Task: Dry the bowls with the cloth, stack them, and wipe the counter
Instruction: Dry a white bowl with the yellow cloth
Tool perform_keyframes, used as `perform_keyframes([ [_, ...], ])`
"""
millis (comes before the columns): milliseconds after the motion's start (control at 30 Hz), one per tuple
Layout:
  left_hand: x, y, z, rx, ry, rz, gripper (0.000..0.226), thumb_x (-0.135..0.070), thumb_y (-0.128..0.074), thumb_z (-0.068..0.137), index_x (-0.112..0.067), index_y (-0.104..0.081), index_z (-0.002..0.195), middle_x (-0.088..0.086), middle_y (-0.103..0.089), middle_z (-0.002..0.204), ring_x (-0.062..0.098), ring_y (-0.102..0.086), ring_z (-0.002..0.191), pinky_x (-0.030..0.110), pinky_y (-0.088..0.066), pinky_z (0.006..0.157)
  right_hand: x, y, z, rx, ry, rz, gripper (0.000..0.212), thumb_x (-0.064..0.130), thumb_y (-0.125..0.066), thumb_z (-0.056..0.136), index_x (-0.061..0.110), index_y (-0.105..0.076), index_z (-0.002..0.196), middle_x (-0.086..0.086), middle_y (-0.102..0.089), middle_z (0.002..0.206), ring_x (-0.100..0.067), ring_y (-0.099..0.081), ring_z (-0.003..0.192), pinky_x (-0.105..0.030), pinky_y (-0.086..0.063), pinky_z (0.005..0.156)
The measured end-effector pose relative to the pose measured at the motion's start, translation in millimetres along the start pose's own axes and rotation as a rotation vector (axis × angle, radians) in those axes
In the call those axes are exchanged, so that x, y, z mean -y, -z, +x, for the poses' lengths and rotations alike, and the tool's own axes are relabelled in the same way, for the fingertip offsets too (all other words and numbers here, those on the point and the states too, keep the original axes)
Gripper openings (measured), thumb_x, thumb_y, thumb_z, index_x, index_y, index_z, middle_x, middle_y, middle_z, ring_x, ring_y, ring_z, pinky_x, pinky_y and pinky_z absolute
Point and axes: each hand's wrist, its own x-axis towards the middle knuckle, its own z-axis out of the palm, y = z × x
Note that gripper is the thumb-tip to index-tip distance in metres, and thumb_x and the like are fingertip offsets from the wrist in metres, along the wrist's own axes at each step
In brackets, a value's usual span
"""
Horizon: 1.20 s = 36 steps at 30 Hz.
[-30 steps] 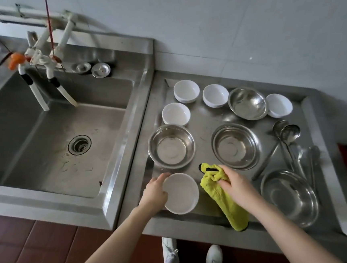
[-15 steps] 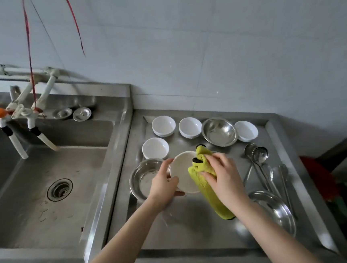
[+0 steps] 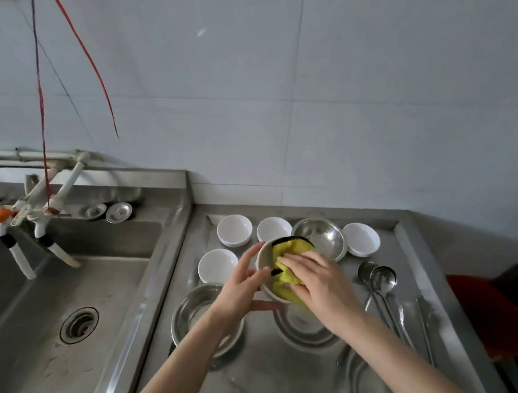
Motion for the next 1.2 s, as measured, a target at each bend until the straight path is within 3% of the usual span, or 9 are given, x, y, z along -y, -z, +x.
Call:
perform_keyframes([
  [167,-8,-21,13,0.031,-0.025,-0.006,0.049,-0.015,-0.055,0.099,-0.039,-0.044,0.140,0.025,-0.061,0.116,0.037,-0.064,0.109,0.060,-0.055,0.082,-13,10,7,0.054,0.048,-0.024,0.041,0.037,-0.057,0.089,0.024,-0.056,0.128,0.010,-0.063,0.124,-0.007,-0.055,0.118,-0.030,-0.044,0.102],
  [300,-10,-27,18,0.018,-0.054,-0.041,0.050,-0.014,-0.055,0.098,-0.037,-0.044,0.141,0.017,-0.065,0.120,0.037,-0.063,0.111,0.064,-0.053,0.082,-15,20,13,0.117,0.097,0.093,0.036,0.038,-0.045,0.094,0.023,-0.054,0.126,0.009,-0.063,0.123,-0.007,-0.056,0.115,-0.025,-0.040,0.103],
  [500,-15,-23,16,-0.003,-0.092,-0.034,0.051,-0.014,-0.053,0.099,-0.038,-0.043,0.142,0.017,-0.066,0.120,0.036,-0.063,0.112,0.063,-0.054,0.080,-24,31,20,0.242,0.108,0.104,0.031,0.046,-0.038,0.095,0.024,-0.059,0.103,0.010,-0.069,0.095,-0.010,-0.060,0.089,-0.030,-0.045,0.087],
  [600,-21,-15,16,0.013,-0.079,0.006,0.050,-0.012,-0.054,0.099,-0.041,-0.047,0.139,0.017,-0.066,0.116,0.037,-0.065,0.109,0.059,-0.056,0.077,-19,37,13,0.221,0.071,0.011,0.035,0.050,-0.029,0.096,0.027,-0.056,0.094,0.010,-0.068,0.095,-0.011,-0.059,0.091,-0.032,-0.044,0.092],
  [767,-26,-13,16,0.043,-0.060,0.010,0.051,-0.007,-0.054,0.097,-0.044,-0.053,0.133,0.011,-0.069,0.110,0.034,-0.066,0.107,0.051,-0.059,0.074,-4,38,18,0.051,-0.038,-0.146,0.048,0.042,-0.032,0.096,0.013,-0.062,0.120,0.001,-0.069,0.114,-0.012,-0.061,0.108,-0.026,-0.039,0.102],
  [867,-31,-13,18,0.086,-0.060,-0.024,0.050,-0.008,-0.053,0.098,-0.042,-0.053,0.134,0.009,-0.069,0.110,0.033,-0.065,0.110,0.052,-0.057,0.078,0,39,33,0.130,-0.015,-0.046,0.050,0.040,-0.029,0.100,0.016,-0.040,0.143,0.001,-0.048,0.143,-0.010,-0.039,0.134,-0.025,-0.014,0.115],
  [967,-37,-9,22,0.103,-0.080,-0.034,0.047,-0.010,-0.052,0.099,-0.040,-0.052,0.136,0.014,-0.065,0.118,0.035,-0.063,0.112,0.057,-0.056,0.081,6,44,43,0.209,0.032,0.120,0.051,0.033,-0.038,0.101,0.021,-0.026,0.149,0.006,-0.033,0.153,-0.007,-0.022,0.141,-0.012,0.004,0.108],
  [1067,-44,-3,24,0.091,-0.091,-0.056,0.047,-0.014,-0.055,0.098,-0.037,-0.049,0.139,0.015,-0.062,0.126,0.034,-0.061,0.115,0.061,-0.054,0.082,11,47,49,0.253,0.013,0.269,0.044,0.027,-0.045,0.098,0.024,-0.040,0.142,0.008,-0.048,0.141,-0.008,-0.033,0.132,-0.010,-0.008,0.108],
  [1200,-48,4,26,0.064,-0.099,-0.056,0.051,-0.011,-0.056,0.097,-0.034,-0.046,0.141,0.010,-0.066,0.123,0.032,-0.063,0.113,0.062,-0.055,0.078,5,46,46,0.302,-0.009,0.298,0.027,0.025,-0.047,0.093,0.024,-0.059,0.117,0.006,-0.065,0.113,-0.014,-0.052,0.107,-0.032,-0.041,0.094],
])
